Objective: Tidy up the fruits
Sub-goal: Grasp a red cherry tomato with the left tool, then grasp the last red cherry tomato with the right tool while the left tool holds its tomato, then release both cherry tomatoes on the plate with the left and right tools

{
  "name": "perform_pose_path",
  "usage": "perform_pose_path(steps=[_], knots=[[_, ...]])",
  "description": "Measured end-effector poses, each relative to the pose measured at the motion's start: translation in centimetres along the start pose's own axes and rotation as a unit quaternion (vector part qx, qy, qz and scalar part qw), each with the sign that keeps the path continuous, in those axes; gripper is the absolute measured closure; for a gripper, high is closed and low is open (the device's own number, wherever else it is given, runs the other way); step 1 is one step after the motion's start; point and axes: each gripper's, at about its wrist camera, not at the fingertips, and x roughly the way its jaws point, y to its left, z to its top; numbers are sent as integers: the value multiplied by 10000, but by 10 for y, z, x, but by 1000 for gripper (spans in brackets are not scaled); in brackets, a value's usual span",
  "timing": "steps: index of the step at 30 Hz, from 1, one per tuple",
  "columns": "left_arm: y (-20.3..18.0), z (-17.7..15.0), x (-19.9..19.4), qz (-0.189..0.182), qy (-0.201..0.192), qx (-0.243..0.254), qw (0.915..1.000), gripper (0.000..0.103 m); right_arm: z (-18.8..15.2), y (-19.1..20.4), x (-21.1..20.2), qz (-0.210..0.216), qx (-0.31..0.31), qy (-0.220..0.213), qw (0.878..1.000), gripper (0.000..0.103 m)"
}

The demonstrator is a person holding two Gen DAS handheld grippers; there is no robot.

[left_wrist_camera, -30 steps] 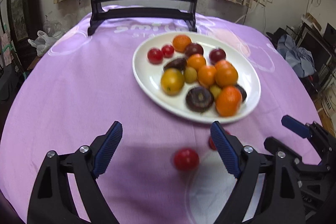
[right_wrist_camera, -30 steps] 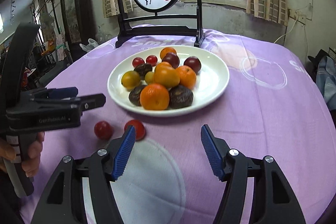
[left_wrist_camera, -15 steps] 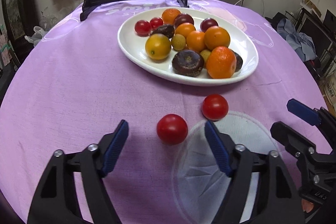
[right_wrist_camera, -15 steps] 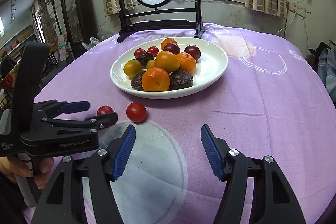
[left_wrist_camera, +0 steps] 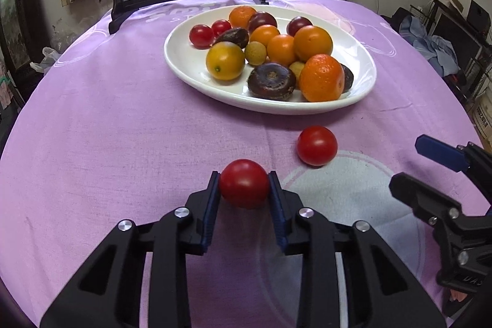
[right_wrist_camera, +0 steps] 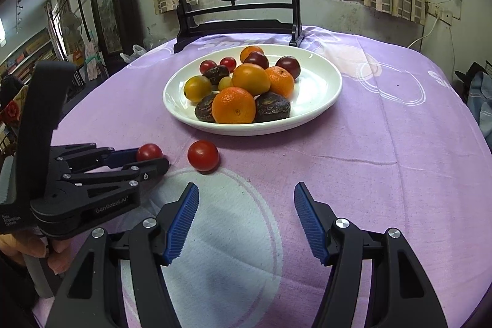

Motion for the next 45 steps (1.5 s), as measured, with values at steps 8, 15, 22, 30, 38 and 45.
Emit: perform_pose_path(steps=[8,15,22,30,38,45], knots=[[30,6,-6,96,-193,-399,9990,73,7,22,23,-67,-306,335,9989,32],[44,9,-9,141,-217,-645,9976,73,21,51,51,-168,-765,508,9956,32],[47,9,-11,165,-236,-684,9972,73,25,54,65,-162,-576,553,9967,68],[46,8,-7,199,-199,-675,9973,73,21,45,51,-139,-454,454,9978,72],[37,4,-4,220,-143,-555,9981,73,5,23,6,-144,-295,132,9994,72],[23,14,-26,57,-265,-426,9987,73,8,-3,-24,-216,-105,-224,9995,72]])
